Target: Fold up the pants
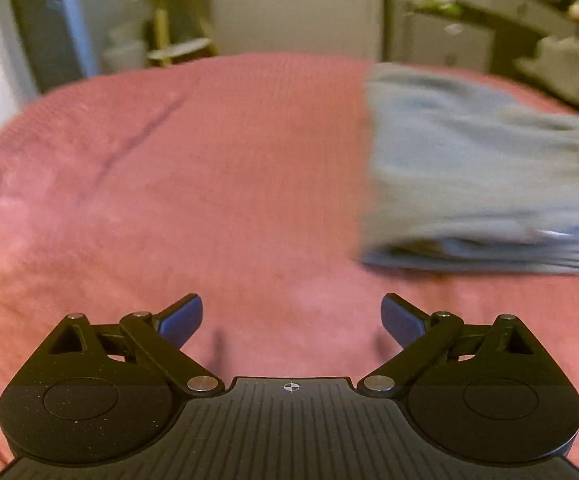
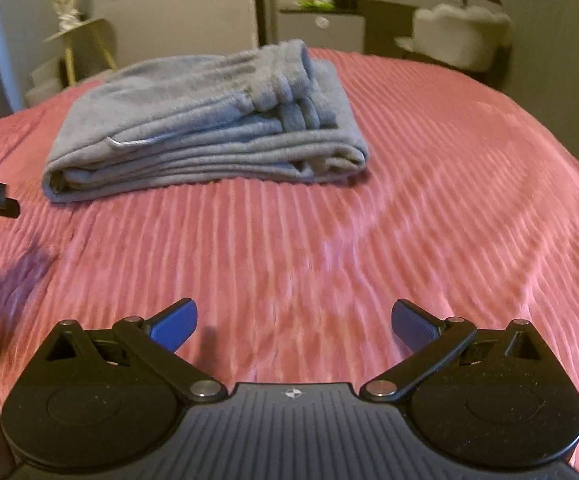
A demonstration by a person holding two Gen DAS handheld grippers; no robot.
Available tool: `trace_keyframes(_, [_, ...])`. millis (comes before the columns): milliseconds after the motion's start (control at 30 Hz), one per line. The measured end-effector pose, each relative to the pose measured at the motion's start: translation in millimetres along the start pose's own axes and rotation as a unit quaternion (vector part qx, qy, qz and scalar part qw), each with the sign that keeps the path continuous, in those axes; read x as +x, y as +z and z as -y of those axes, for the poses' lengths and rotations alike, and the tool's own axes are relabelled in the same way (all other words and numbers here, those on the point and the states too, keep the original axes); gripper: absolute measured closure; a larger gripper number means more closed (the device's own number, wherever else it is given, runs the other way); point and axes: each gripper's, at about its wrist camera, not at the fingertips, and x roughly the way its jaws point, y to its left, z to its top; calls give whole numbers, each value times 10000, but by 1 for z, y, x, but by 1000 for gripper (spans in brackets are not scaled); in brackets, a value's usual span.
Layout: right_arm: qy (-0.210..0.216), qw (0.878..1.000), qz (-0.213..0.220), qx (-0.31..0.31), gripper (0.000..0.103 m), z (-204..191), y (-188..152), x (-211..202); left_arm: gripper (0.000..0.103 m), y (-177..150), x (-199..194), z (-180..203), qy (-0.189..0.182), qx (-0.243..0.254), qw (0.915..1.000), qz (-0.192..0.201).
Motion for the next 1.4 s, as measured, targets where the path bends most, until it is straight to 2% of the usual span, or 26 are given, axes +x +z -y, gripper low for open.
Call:
trace_keyframes(67, [-117,9991,-409,-49,0,-9,3,0,3,-14,-12,12,-345,39,9994,-9])
trace_keyframes(133, [-140,9976,-662,-152,0,-18,1,-2,3,-27,-19,25,-456,202,9987,-99])
trace_keyframes(267, [-159,9976,-508,-434,0,-30,-11,-14,3,-43,-23,47,-451,378,9970,-500])
trace_keyframes(333, [-277,9968,-455,-590,0,-36,-11,-16,3,-48,-25,54,-400,547,9964,-504])
trace_keyframes(467, [-549,9968,-166,-563,0,-44,-2,-21,3,-58,-34,61,-171,864,9961,-76])
trace_keyframes(567, [-794,9948,280,-568,0,-46,-1,-28,3,-59,-44,61,-419,928,9947,163])
trace_keyframes(667, [-1071,9908,385,-738,0,-51,-6,-31,3,-58,-48,56,-570,784,9948,306])
trace_keyframes(900, [-633,9956,515,-456,0,-50,9,-42,3,-54,-53,47,-579,485,9961,453])
trace_keyframes(1067, [-582,9958,633,-324,0,-54,17,-42,3,-51,-54,47,-573,374,9960,568])
trace_keyframes(1233, [-481,9962,657,-321,0,-53,20,-42,3,-48,-51,43,-771,216,9948,628])
trace_keyframes(1400, [-569,9935,912,-368,0,-56,29,-42,3,-42,-44,47,-506,290,9956,739])
